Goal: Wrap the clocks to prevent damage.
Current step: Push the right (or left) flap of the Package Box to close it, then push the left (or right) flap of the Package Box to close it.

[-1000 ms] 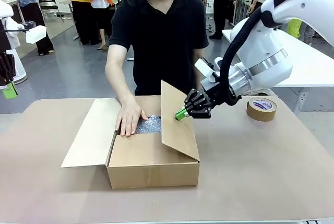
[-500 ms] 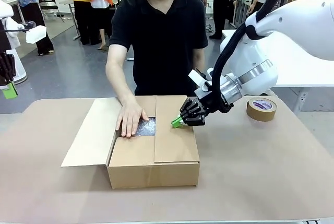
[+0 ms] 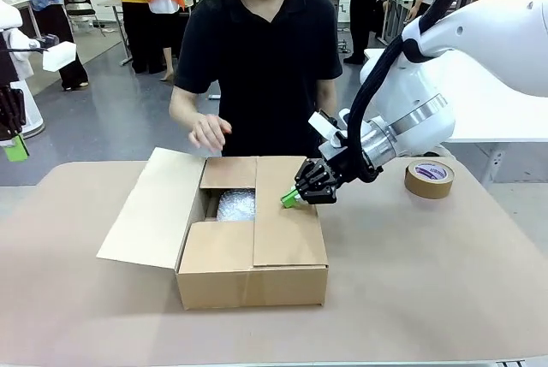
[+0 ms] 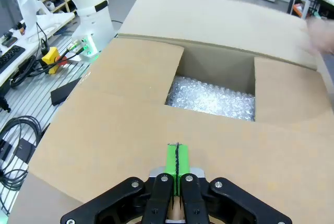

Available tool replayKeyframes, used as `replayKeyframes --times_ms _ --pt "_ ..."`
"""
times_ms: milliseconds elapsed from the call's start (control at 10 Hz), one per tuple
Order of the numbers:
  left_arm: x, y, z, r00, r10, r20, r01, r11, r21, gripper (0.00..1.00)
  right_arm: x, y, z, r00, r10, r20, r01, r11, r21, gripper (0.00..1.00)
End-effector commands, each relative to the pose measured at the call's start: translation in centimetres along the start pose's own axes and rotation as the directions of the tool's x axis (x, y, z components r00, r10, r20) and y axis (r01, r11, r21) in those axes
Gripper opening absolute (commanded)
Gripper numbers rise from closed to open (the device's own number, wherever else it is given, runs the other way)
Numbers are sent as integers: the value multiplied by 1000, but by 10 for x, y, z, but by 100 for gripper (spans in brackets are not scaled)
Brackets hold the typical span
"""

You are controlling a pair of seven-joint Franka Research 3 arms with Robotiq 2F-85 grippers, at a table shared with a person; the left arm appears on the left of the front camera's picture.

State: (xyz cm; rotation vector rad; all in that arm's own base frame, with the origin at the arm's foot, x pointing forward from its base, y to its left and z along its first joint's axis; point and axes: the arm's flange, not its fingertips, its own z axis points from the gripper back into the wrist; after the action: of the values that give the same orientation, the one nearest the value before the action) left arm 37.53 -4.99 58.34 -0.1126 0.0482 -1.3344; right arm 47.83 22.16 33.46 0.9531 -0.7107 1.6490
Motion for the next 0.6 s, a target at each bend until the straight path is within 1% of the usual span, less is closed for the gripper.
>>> replayKeyframes --times_ms 0,500 --pt "0 0 3 1000 12 -12 -12 1000 -2 1 -4 0 -2 1000 -13 6 13 1000 -7 1" --pt "0 0 3 1000 12 -12 -12 1000 -2 1 -4 0 -2 1000 -13 6 13 1000 -7 1"
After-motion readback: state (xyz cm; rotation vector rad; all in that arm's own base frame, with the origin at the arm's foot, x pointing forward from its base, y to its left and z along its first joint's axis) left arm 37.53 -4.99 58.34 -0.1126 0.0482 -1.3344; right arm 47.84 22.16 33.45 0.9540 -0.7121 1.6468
